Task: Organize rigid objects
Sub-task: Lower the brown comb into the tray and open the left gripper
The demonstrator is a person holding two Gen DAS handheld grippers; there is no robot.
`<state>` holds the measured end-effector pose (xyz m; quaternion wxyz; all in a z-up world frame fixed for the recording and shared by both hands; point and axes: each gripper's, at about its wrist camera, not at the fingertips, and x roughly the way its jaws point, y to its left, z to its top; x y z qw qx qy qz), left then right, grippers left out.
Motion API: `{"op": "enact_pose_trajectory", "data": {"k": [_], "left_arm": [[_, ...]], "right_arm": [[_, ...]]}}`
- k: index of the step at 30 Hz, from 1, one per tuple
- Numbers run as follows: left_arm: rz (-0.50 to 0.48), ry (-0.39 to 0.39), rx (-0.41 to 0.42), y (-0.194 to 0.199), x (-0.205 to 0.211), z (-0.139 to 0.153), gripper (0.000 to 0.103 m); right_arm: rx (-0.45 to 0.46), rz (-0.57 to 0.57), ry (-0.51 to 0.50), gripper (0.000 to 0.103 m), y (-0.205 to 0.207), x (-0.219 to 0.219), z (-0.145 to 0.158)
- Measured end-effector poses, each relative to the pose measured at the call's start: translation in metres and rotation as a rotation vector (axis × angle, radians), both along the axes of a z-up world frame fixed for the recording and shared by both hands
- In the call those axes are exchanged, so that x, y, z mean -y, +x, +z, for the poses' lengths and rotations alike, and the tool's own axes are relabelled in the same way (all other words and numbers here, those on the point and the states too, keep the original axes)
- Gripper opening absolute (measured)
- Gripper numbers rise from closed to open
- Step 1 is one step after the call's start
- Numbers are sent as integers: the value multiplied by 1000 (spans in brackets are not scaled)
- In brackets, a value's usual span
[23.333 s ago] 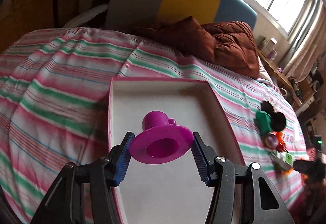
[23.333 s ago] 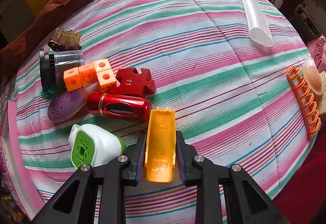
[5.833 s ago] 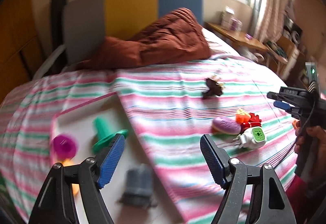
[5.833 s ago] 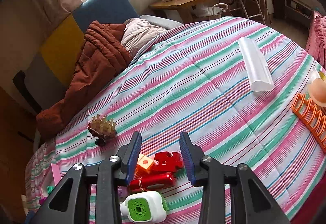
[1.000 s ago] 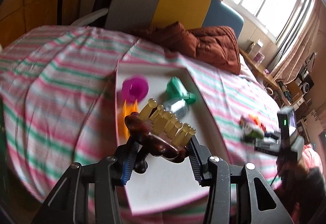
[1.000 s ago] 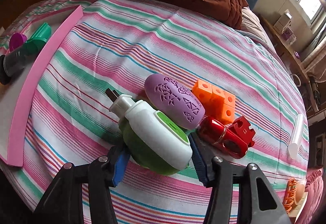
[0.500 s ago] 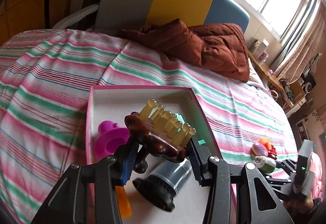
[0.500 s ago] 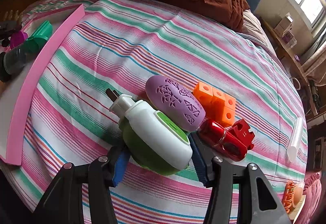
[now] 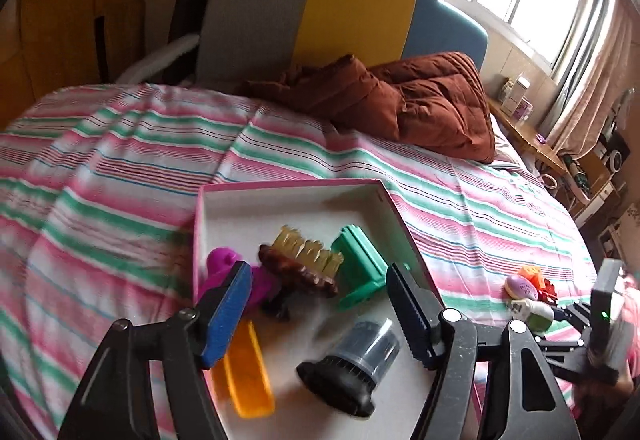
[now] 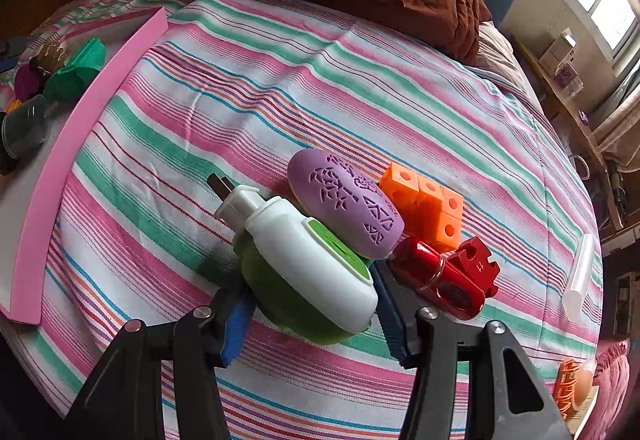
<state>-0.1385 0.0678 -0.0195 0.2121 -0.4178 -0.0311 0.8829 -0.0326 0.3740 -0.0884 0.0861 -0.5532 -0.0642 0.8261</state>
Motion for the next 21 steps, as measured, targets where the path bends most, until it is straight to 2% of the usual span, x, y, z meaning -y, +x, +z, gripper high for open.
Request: {"op": "enact_pose_trajectory", "data": {"k": [3,10,21], "left_arm": [[16,-8,-17,24,9,2,76],[36,-61,2,74,19,-9,76],[72,-107,-6,102,29,-10,76]], "right_arm": [[0,0,1,56,0,0,0],[-1,3,4,56,0,1,1],[-7,10,18,56,3,4,2]]}}
